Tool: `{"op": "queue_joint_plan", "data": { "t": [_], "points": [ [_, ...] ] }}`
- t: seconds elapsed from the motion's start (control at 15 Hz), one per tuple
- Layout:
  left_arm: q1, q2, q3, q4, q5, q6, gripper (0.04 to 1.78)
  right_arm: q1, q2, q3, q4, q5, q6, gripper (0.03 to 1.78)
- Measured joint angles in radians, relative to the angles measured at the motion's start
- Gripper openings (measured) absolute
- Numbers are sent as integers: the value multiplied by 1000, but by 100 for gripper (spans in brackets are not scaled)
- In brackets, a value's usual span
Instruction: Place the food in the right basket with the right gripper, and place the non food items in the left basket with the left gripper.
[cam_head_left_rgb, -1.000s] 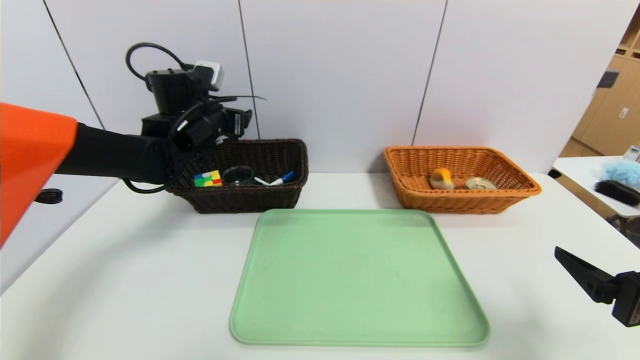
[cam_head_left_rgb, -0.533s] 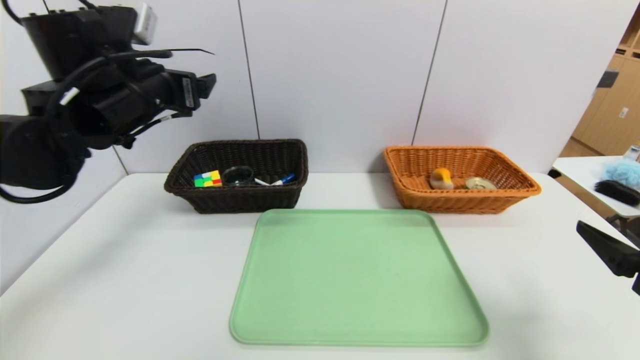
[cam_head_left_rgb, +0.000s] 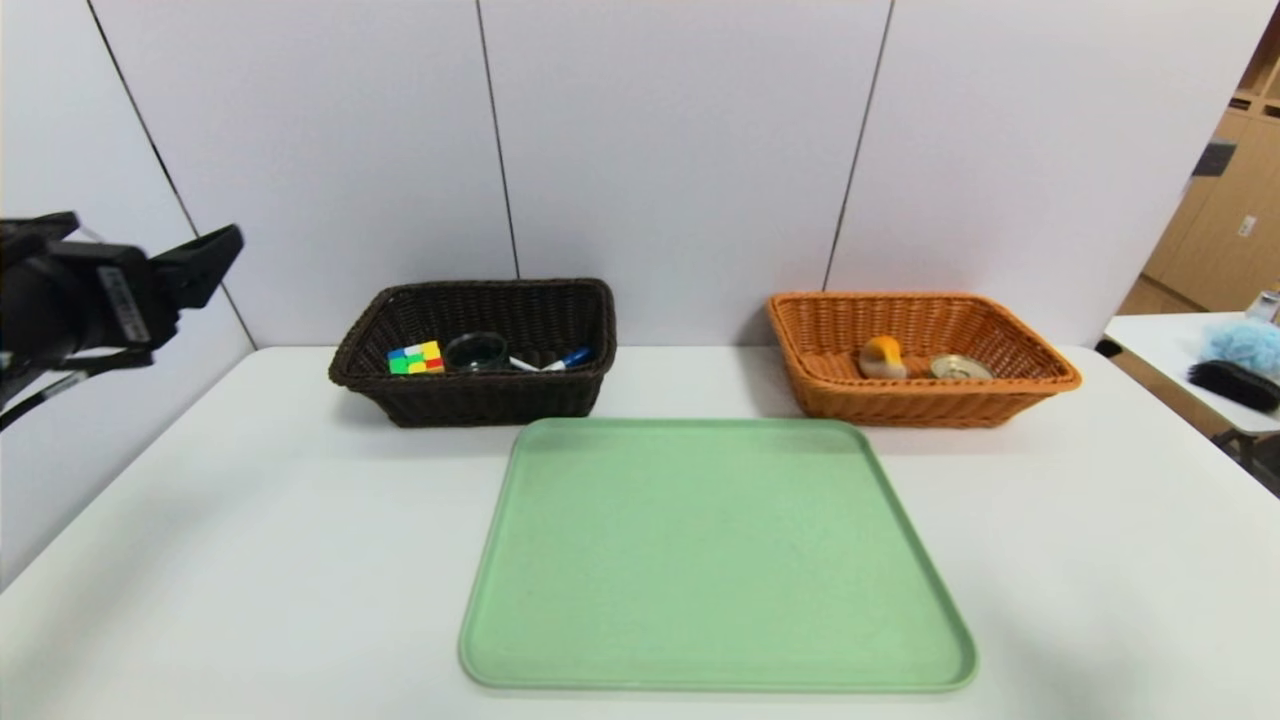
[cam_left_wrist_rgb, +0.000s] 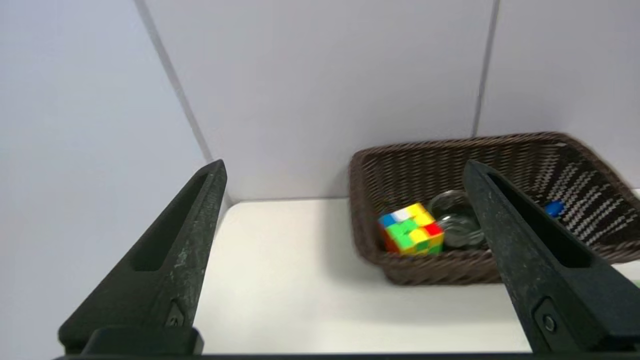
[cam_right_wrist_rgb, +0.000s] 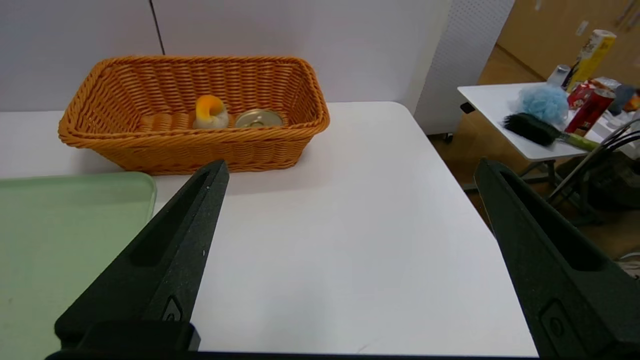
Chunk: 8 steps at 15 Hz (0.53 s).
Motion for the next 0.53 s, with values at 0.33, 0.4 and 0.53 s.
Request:
{"op": "queue_joint_plan", "data": {
  "t": [0.33, 0.4, 0.53],
  "points": [
    [92, -294, 341, 1, -12, -7, 167, -23, -175, 27, 109, 31, -1, 170],
    [99, -341, 392, 0, -26, -10, 167, -27, -228, 31, 154, 48, -3, 170],
    [110, -419, 462, 0, -41, -31, 168, -25, -339, 36, 267, 81, -4, 170]
  ]
}}
